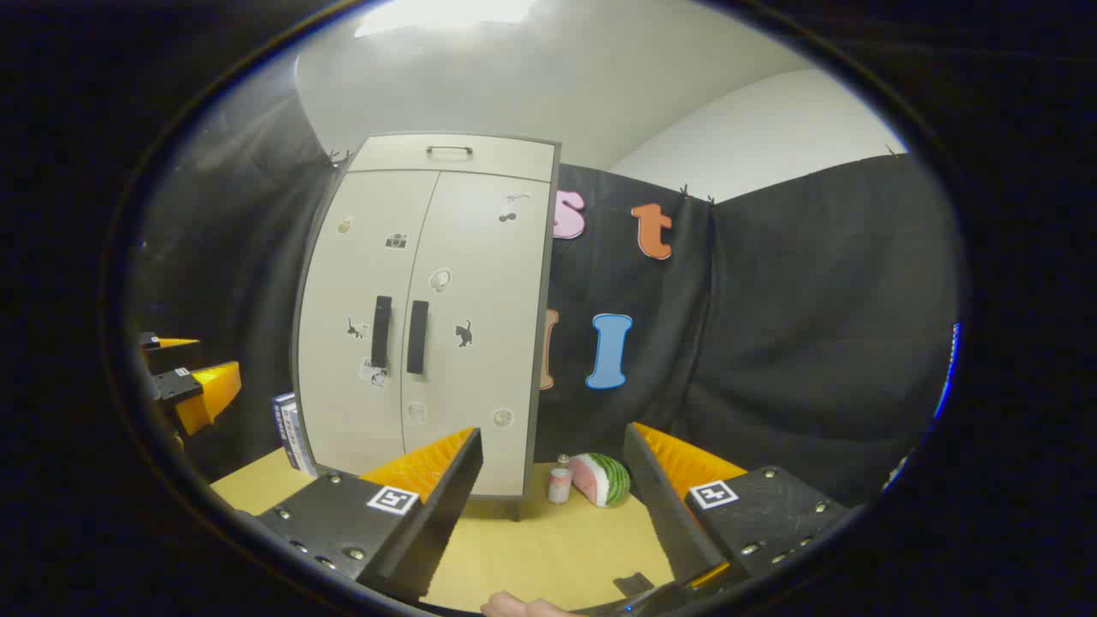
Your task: Open the right door of the double-door shoe cabinet with the right hand, and open the left door with the left hand.
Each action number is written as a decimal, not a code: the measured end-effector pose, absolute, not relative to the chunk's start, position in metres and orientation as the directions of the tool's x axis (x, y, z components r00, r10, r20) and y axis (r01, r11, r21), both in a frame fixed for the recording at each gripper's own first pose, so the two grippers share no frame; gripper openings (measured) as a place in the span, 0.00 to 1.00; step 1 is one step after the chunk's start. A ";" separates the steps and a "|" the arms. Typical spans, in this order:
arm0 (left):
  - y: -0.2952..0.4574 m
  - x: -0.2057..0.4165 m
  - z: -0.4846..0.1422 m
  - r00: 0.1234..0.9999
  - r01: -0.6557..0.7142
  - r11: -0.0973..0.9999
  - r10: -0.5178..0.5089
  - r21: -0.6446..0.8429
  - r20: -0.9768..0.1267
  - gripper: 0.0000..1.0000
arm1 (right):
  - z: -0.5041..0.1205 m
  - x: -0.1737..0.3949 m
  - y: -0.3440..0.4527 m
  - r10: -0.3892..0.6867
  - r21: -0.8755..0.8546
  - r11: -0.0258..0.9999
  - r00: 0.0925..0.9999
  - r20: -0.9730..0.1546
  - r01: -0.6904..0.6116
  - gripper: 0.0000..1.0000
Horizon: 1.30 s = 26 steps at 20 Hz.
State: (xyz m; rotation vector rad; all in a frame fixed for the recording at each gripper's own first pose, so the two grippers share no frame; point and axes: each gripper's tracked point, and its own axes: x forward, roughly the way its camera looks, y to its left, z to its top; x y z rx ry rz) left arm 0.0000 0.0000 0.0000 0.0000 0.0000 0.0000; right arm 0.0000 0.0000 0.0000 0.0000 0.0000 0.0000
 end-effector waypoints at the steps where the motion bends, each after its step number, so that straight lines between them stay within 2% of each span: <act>1: 0.003 0.004 0.000 1.000 -0.008 1.000 0.008 -0.002 -0.003 0.95 | -0.001 0.004 -0.001 0.003 0.004 1.000 1.000 0.002 -0.003 0.99; 7: 0.024 0.028 0.001 0.999 -0.053 0.998 0.053 -0.031 -0.004 0.95 | -0.009 0.028 0.005 0.035 0.024 0.999 0.999 -0.013 -0.034 0.99; 12: 0.022 0.047 0.006 1.000 -0.025 0.999 0.026 -0.023 0.018 0.95 | -0.009 0.048 0.013 0.042 0.008 0.999 0.999 -0.017 -0.042 0.99; 17: 0.015 0.065 -0.015 1.000 0.014 0.998 -0.016 -0.068 -0.026 0.95 | -0.007 0.069 0.026 0.043 -0.013 0.999 0.999 -0.004 -0.043 0.99; 18: 0.015 0.069 -0.019 0.999 0.020 0.997 -0.022 -0.069 -0.033 0.95 | -0.008 0.074 0.030 0.040 -0.021 0.999 0.999 -0.002 -0.040 0.95; 20: 0.020 0.079 -0.025 0.999 0.007 0.998 -0.009 -0.068 -0.032 0.95 | -0.014 0.086 0.047 0.060 -0.023 0.998 0.998 -0.015 -0.061 0.99; 24: 0.021 0.090 -0.043 0.999 0.010 0.998 -0.012 -0.054 -0.045 0.95 | -0.023 0.112 0.082 0.111 -0.036 0.993 0.993 -0.043 -0.113 0.99; 25: 0.023 0.090 -0.048 0.999 0.002 0.999 -0.004 -0.047 -0.052 0.95 | -0.024 0.120 0.090 0.121 -0.033 0.992 0.992 -0.045 -0.122 0.95; 26: 0.024 0.091 -0.052 0.998 0.000 0.999 -0.002 -0.041 -0.057 0.96 | -0.025 0.128 0.098 0.128 -0.027 0.991 0.991 -0.049 -0.129 0.99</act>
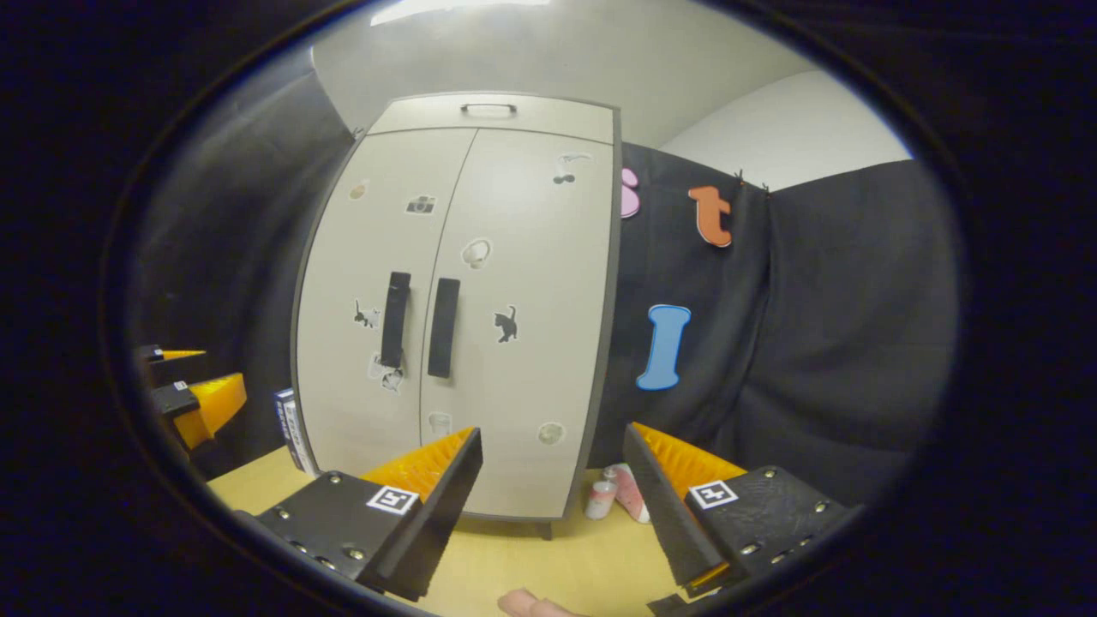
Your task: Open the right door of the double-door shoe cabinet with the right hand, and open the left door with the left hand.
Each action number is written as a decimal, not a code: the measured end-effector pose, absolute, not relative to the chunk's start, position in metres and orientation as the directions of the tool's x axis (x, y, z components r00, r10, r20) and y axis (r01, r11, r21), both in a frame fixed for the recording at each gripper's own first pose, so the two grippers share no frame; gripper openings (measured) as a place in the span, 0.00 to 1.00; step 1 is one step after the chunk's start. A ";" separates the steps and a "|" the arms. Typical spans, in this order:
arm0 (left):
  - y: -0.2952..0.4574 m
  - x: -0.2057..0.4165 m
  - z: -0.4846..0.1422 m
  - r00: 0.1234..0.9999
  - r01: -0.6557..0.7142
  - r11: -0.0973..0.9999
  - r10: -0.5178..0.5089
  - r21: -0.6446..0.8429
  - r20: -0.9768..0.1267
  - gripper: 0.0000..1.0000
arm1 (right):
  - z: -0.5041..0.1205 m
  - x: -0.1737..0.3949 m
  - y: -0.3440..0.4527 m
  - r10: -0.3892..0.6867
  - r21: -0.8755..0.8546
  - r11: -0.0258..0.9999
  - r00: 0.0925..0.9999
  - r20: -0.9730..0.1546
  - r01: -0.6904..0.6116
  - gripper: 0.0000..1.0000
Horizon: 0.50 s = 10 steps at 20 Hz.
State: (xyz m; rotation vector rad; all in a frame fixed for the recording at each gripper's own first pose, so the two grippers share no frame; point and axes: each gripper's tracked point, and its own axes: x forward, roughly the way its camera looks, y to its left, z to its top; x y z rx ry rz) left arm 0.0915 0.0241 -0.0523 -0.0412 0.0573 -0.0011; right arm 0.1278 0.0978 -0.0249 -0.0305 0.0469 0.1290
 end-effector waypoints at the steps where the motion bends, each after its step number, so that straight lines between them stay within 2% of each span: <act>1: 0.023 0.091 -0.055 0.998 0.003 0.999 -0.006 -0.042 -0.058 0.95 | -0.025 0.137 0.106 0.138 -0.020 0.990 0.989 -0.052 -0.139 0.99; 4: 0.023 0.089 -0.064 0.998 0.016 0.998 -0.019 -0.057 -0.063 0.95 | -0.016 0.168 0.130 0.161 0.001 0.987 0.985 -0.057 -0.161 0.99; 6: 0.023 0.087 -0.068 0.998 0.026 0.998 -0.030 -0.053 -0.064 0.95 | -0.010 0.190 0.143 0.161 0.001 0.987 0.985 -0.061 -0.161 0.95; 7: 0.025 0.085 -0.069 0.998 0.028 0.998 -0.031 -0.054 -0.060 0.95 | -0.006 0.200 0.155 0.178 -0.002 0.984 0.982 -0.065 -0.178 0.99; 10: 0.029 0.082 -0.074 0.997 0.030 0.997 -0.035 -0.072 -0.071 0.95 | 0.012 0.228 0.185 0.230 0.027 0.973 0.972 -0.049 -0.229 0.99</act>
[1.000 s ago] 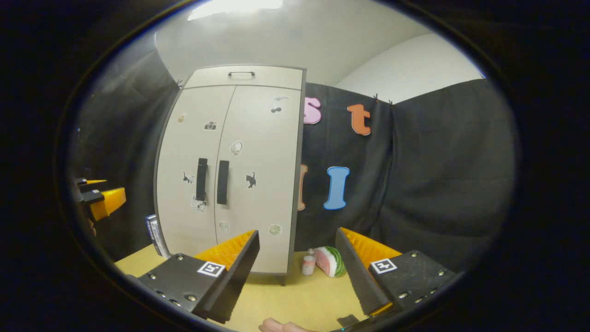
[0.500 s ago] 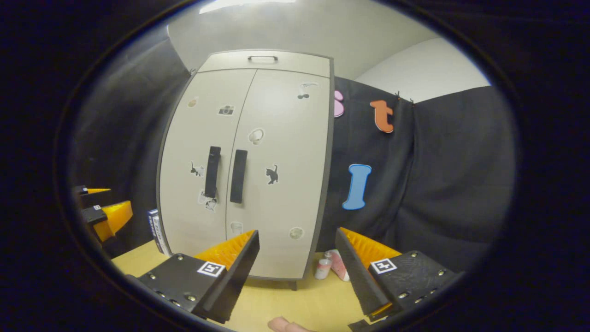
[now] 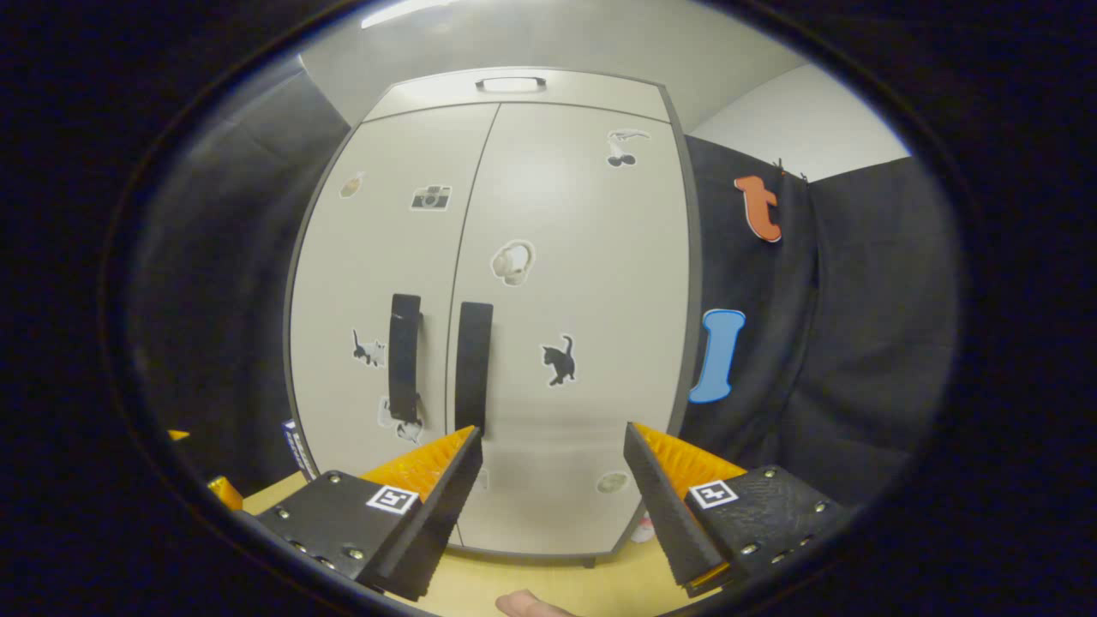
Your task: Open the right door of the double-door shoe cabinet with the right hand, and open the left door with the left hand.
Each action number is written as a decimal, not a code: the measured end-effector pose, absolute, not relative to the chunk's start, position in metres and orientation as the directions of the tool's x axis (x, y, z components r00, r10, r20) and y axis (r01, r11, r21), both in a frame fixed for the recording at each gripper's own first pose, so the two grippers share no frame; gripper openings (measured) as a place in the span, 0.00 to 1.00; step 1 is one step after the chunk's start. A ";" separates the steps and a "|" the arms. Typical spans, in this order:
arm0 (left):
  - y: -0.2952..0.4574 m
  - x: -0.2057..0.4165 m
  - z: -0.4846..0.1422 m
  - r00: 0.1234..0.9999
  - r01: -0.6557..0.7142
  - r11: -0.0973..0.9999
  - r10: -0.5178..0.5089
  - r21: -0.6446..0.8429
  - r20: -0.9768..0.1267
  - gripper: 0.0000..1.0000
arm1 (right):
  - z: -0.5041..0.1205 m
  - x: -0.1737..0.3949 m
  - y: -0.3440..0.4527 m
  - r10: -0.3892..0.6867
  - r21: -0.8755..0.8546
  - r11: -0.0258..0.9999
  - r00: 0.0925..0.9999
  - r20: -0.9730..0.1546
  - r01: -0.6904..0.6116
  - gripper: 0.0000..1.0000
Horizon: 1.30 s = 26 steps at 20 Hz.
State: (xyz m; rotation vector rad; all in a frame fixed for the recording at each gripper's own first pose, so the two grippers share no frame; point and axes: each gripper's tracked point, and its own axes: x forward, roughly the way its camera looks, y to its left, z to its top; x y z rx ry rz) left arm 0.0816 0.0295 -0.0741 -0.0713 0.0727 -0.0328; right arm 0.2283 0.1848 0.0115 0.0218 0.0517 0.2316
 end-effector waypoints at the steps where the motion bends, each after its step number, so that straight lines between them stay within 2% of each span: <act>1: 0.030 0.079 -0.074 0.996 0.038 0.996 -0.044 -0.078 -0.073 0.95 | 0.018 0.236 0.194 0.248 0.047 0.968 0.968 -0.043 -0.246 0.99; 3: 0.034 0.073 -0.073 0.996 0.051 0.996 -0.057 -0.078 -0.074 0.95 | 0.022 0.252 0.217 0.290 0.064 0.956 0.956 -0.047 -0.287 0.99; 4: 0.037 0.070 -0.072 0.996 0.059 0.995 -0.064 -0.079 -0.069 0.95 | 0.022 0.257 0.231 0.323 0.070 0.945 0.945 -0.058 -0.319 0.95; 5: 0.042 0.067 -0.070 0.996 0.057 0.995 -0.062 -0.081 -0.059 0.95 | 0.020 0.264 0.238 0.322 0.069 0.946 0.944 -0.072 -0.317 0.99; 8: 0.057 0.058 -0.069 0.998 0.039 0.996 -0.043 -0.077 -0.048 0.95 | 0.017 0.284 0.256 0.317 0.060 0.948 0.944 -0.091 -0.313 0.99; 10: 0.062 0.054 -0.072 0.998 0.039 0.996 -0.043 -0.082 -0.056 0.95 | 0.013 0.290 0.268 0.328 0.032 0.945 0.940 -0.093 -0.326 0.93; 11: 0.064 0.051 -0.074 0.997 0.041 0.995 -0.047 -0.090 -0.062 0.95 | 0.010 0.293 0.269 0.319 0.030 0.948 0.944 -0.087 -0.317 0.86; 12: 0.065 0.048 -0.075 0.997 0.045 0.995 -0.051 -0.094 -0.064 0.95 | 0.008 0.297 0.269 0.302 0.038 0.953 0.949 -0.088 -0.300 0.86; 14: 0.068 0.046 -0.075 0.997 0.048 0.995 -0.053 -0.091 -0.058 0.95 | 0.006 0.308 0.270 0.288 0.051 0.957 0.953 -0.092 -0.285 0.66; 16: 0.068 0.044 -0.076 0.997 0.053 0.995 -0.058 -0.081 -0.056 0.95 | 0.004 0.312 0.274 0.307 0.092 0.950 0.946 -0.102 -0.298 0.35; 20: 0.065 0.041 -0.086 0.995 0.056 0.995 -0.063 -0.088 -0.074 0.95 | 0.009 0.308 0.270 0.302 0.117 0.950 0.949 -0.090 -0.291 0.35; 22: 0.064 0.042 -0.091 0.994 0.050 0.995 -0.058 -0.087 -0.089 0.96 | 0.006 0.309 0.272 0.289 0.106 0.954 0.953 -0.086 -0.280 0.32; 23: 0.064 0.042 -0.094 0.994 0.046 0.995 -0.055 -0.088 -0.097 0.95 | 0.006 0.312 0.272 0.293 0.089 0.954 0.953 -0.083 -0.285 0.26; 25: 0.064 0.037 -0.098 0.993 0.040 0.994 -0.051 -0.098 -0.109 0.95 | 0.004 0.311 0.270 0.306 0.091 0.950 0.948 -0.085 -0.298 0.26; 26: 0.064 0.035 -0.098 0.993 0.040 0.994 -0.051 -0.101 -0.110 0.95 | 0.004 0.310 0.270 0.314 0.104 0.947 0.945 -0.088 -0.305 0.18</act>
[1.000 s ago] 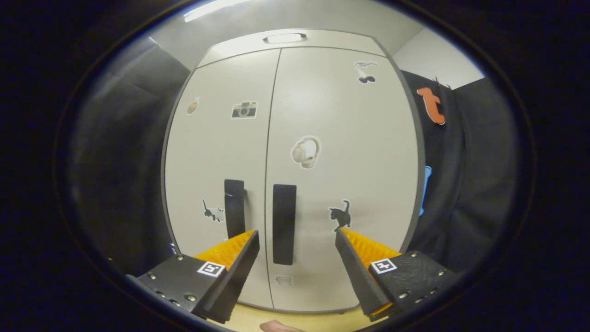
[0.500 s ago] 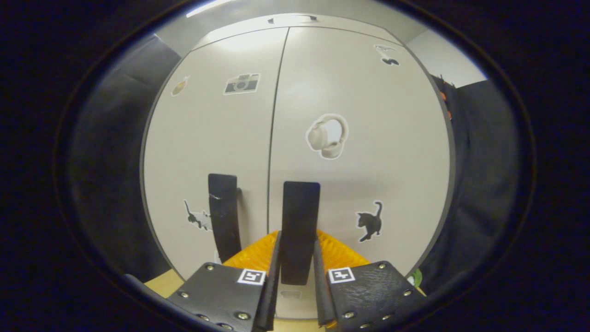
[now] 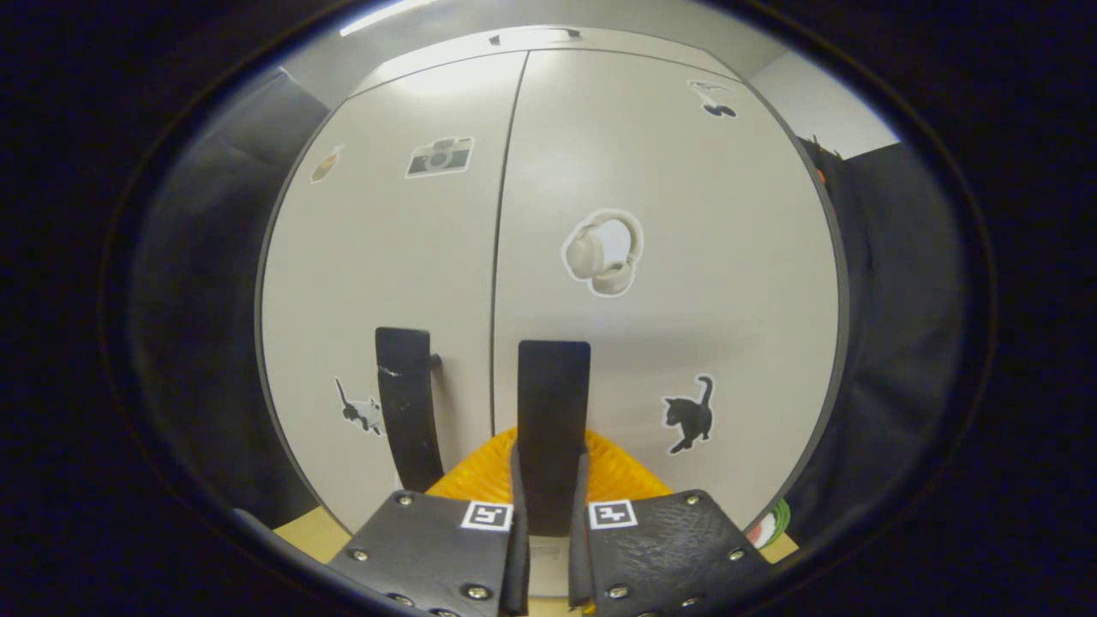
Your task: Open the right door of the double-door shoe cabinet with the right hand, and open the left door with the left hand.
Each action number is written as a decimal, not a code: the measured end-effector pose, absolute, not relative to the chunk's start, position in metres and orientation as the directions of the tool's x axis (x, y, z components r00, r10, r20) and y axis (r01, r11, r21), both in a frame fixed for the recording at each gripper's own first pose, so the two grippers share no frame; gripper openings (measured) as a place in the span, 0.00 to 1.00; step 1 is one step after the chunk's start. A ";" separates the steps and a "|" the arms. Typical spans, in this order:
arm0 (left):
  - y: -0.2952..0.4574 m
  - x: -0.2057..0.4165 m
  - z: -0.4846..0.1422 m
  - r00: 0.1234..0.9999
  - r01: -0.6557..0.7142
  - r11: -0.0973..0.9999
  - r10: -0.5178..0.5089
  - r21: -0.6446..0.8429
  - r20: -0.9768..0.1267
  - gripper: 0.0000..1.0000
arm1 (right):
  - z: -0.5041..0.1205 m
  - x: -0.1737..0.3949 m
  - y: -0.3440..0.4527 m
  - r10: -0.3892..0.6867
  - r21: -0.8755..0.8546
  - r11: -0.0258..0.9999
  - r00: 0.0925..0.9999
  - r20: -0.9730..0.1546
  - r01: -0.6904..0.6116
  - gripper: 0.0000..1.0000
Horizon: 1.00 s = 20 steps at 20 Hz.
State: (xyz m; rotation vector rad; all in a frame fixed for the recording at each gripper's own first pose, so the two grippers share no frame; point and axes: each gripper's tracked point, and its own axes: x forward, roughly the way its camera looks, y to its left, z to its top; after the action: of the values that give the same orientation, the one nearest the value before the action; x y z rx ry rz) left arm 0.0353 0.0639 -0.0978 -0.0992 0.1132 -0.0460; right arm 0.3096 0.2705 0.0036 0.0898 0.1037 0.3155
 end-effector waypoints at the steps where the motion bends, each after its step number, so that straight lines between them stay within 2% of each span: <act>1: 0.065 0.034 -0.098 0.992 0.037 0.995 -0.048 -0.098 -0.114 0.95 | 0.004 0.309 0.270 0.324 0.111 0.943 0.942 -0.087 -0.314 0.18; 8: 0.078 0.019 -0.092 0.994 0.003 0.994 -0.015 -0.113 -0.105 0.95 | 0.008 0.292 0.259 0.438 0.153 0.893 0.895 -0.083 -0.422 0.18; 13: 0.062 0.010 -0.084 0.995 0.051 0.994 -0.059 -0.097 -0.085 0.98 | 0.009 0.281 0.250 0.482 0.146 0.871 0.873 -0.075 -0.468 0.18; 20: 0.053 0.011 -0.085 0.993 0.085 0.990 -0.093 -0.112 -0.074 0.98 | 0.009 0.269 0.230 0.449 0.120 0.890 0.891 -0.074 -0.439 0.18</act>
State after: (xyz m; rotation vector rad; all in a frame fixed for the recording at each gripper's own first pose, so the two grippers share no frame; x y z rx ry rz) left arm 0.0110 0.0533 -0.0848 -0.1090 0.0793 -0.0894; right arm 0.2690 0.2305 0.0087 0.1008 0.1003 0.4617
